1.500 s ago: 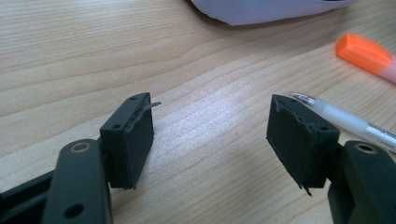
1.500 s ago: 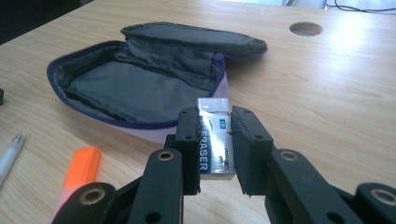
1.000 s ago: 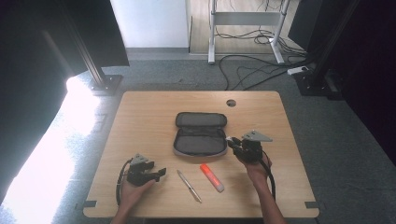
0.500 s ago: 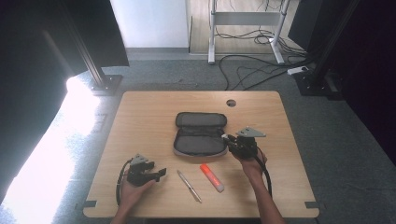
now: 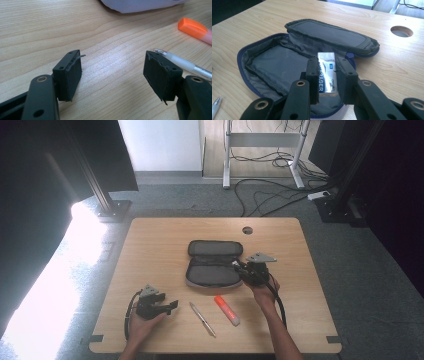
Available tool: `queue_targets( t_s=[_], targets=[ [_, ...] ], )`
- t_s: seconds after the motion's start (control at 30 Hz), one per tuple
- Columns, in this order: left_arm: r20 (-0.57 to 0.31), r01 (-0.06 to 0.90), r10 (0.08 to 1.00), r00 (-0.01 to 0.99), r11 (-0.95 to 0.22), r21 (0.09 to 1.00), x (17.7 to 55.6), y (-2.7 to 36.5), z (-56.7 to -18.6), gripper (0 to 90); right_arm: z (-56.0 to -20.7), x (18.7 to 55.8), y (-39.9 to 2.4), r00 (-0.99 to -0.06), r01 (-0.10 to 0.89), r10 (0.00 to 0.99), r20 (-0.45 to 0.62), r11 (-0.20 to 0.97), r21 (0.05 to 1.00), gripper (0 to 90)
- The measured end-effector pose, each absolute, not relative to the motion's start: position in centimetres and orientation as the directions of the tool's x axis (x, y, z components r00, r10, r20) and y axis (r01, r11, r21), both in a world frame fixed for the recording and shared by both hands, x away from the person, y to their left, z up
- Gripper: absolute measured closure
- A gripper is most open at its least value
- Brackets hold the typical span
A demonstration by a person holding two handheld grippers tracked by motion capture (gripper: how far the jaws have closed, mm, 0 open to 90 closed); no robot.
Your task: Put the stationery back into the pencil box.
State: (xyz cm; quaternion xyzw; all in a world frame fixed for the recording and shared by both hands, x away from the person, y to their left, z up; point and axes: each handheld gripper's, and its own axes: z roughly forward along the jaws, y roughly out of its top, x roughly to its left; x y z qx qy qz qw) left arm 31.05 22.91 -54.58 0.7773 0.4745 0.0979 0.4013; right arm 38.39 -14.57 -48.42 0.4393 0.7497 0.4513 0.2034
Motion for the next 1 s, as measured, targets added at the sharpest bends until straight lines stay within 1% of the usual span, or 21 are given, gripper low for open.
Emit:
queue_targets(
  t_s=[0.4,0.57,0.8,1.0],
  targets=[
    [-0.229,0.659,0.816,0.531,-0.227,0.717,31.1,22.9,-54.6,31.2,-49.0,39.4,-14.0,-0.529,0.488,0.845,0.084,0.222,0.844,72.8],
    [-0.223,0.658,0.818,0.53,-0.23,0.718,31.0,22.8,-54.6,31.2,-49.7,40.0,-13.6,-0.524,0.492,0.85,0.053,0.251,0.833,72.8],
    [-0.227,0.658,0.817,0.531,-0.228,0.718,31.1,22.9,-54.6,31.2,-50.1,41.0,-13.0,-0.524,0.515,0.849,0.064,0.256,0.818,72.8],
    [-0.226,0.657,0.816,0.531,-0.229,0.718,31.1,22.9,-54.6,31.2,-50.4,41.7,-12.3,-0.526,0.521,0.849,0.052,0.273,0.809,72.6]
  ],
)
